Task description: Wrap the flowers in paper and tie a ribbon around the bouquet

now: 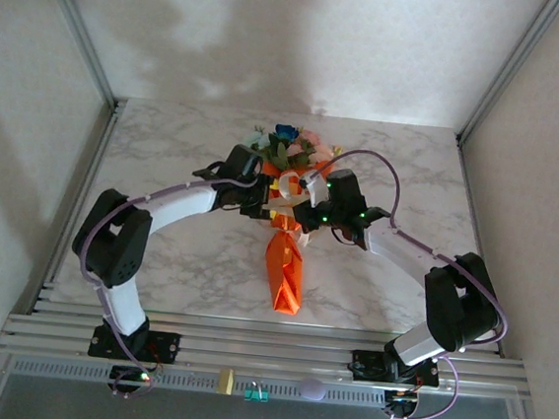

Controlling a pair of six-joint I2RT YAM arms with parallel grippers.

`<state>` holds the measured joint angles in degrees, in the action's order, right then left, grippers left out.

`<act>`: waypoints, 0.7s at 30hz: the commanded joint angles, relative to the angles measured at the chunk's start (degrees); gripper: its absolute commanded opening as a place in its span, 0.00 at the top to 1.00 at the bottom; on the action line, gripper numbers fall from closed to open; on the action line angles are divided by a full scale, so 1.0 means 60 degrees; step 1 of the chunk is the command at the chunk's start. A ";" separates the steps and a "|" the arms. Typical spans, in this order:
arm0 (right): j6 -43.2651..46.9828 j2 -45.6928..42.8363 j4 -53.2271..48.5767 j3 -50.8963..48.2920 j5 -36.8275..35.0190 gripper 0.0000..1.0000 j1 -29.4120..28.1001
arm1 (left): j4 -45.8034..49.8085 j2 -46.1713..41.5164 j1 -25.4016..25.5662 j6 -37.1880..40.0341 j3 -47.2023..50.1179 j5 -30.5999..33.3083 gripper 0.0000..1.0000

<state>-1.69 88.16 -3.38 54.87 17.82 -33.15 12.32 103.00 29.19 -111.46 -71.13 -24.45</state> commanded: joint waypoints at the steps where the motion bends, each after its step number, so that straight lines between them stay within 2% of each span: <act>1: -0.0218 -0.0179 -0.0283 0.0454 -0.0089 1.00 0.0055 | 0.1437 0.0043 0.0115 0.0252 -0.0447 -0.0133 0.36; 4: -0.0423 -0.0078 -0.0407 0.0634 -0.0058 1.00 0.0067 | 0.1077 -0.0034 0.0150 -0.0113 -0.0069 -0.0210 0.36; 15: -0.1331 0.0299 -0.0946 0.1174 0.0269 1.00 0.0118 | 0.0961 0.0617 0.0130 -0.0013 -0.0253 -0.0396 0.35; 21: -0.1550 0.0351 -0.0975 0.1209 0.0421 1.00 0.0115 | 0.0871 0.0887 0.0116 -0.0012 -0.0314 -0.0321 0.39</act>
<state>-9.58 89.71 -8.03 60.45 18.85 -32.77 16.97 107.57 29.80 -111.24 -72.27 -26.15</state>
